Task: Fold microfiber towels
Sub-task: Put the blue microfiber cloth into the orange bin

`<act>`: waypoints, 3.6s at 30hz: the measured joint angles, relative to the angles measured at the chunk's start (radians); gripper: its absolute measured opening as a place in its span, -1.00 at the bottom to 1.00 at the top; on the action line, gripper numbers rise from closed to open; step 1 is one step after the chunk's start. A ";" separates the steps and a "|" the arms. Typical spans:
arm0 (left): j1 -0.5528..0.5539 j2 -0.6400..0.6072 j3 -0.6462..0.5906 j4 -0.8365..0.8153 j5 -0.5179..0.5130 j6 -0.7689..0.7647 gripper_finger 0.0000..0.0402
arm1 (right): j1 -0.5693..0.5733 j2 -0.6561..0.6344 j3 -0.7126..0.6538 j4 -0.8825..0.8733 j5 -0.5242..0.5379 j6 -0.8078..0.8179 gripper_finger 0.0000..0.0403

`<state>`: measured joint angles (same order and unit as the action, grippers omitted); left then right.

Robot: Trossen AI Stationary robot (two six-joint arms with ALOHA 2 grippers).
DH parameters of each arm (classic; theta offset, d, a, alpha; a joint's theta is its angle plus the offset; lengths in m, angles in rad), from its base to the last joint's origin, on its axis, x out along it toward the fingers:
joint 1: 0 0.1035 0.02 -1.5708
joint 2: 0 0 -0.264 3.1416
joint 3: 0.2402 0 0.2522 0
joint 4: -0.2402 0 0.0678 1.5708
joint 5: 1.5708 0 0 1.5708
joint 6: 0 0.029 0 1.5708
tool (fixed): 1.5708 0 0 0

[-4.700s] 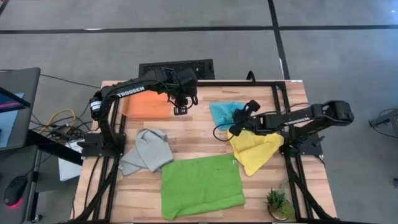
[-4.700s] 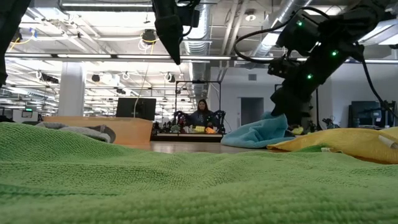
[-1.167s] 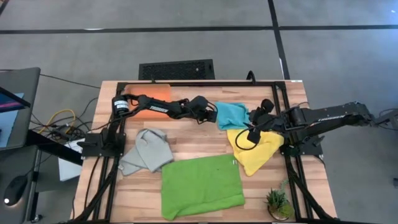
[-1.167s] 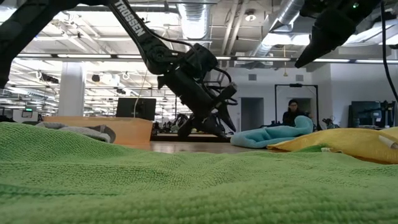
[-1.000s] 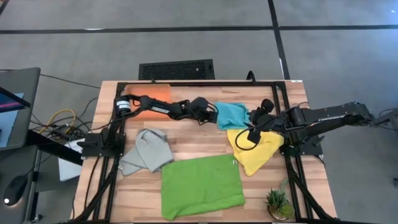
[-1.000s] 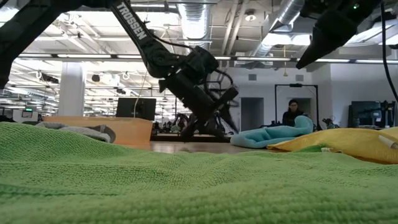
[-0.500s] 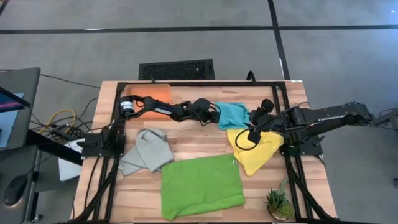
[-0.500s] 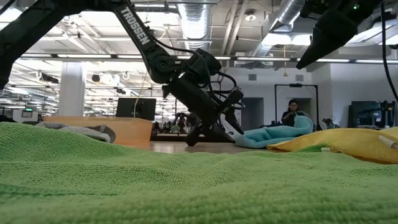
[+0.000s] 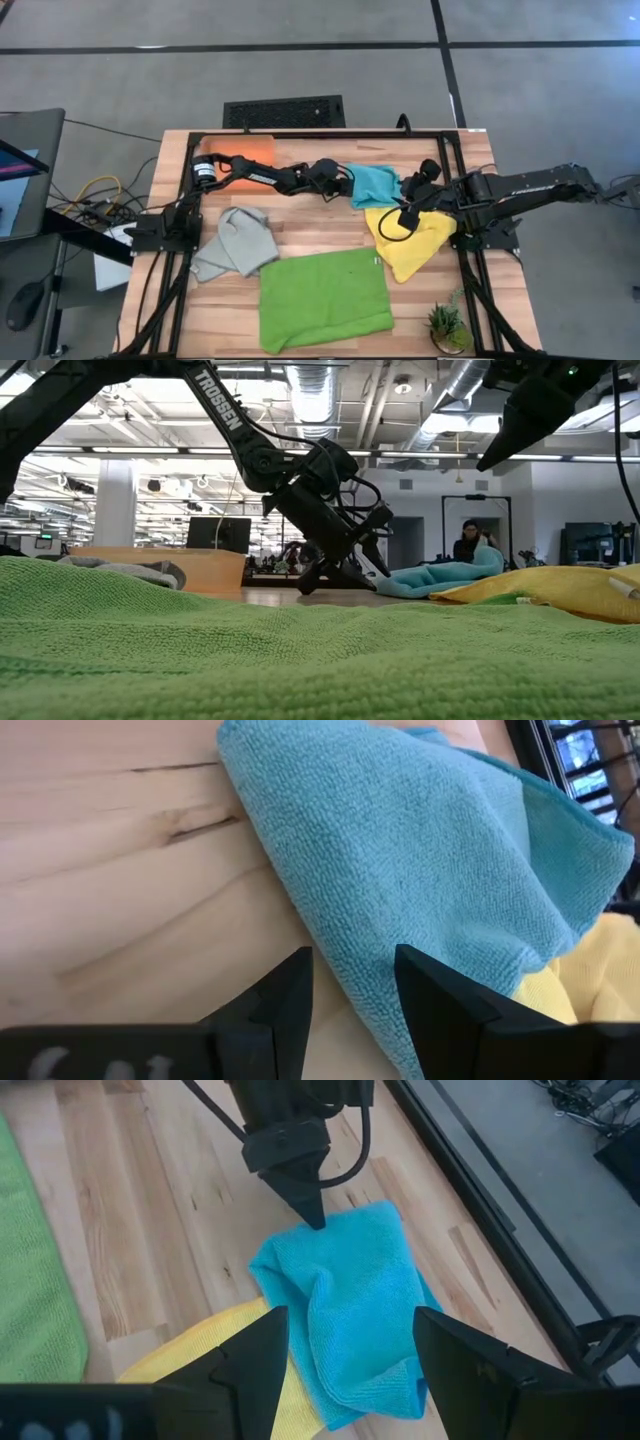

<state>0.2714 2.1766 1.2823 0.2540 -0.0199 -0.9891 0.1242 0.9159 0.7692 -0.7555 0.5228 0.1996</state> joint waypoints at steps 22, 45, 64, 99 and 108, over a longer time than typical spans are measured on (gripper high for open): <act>-0.056 0.005 -0.004 0.022 -0.125 0.079 -0.33 | 0.000 0.000 0.000 0.000 0.000 0.000 0.19; -0.068 0.082 0.109 -0.028 -0.127 0.186 -0.45 | 0.000 0.000 0.000 0.007 0.001 0.001 0.19; -0.065 0.013 0.109 -0.093 -0.117 0.398 -0.99 | 0.000 0.000 0.000 0.005 0.000 0.002 0.19; 0.026 -0.442 0.111 -0.681 -0.290 0.659 -1.00 | 0.000 0.000 0.000 0.000 0.001 0.002 0.19; 0.038 -0.581 0.111 -0.841 -0.365 0.689 -1.00 | 0.000 0.000 0.000 0.000 0.001 0.002 0.19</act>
<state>0.3093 1.5959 1.3930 -0.5868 -0.3850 -0.3002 0.1242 0.9160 0.7689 -0.7560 0.5234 0.2012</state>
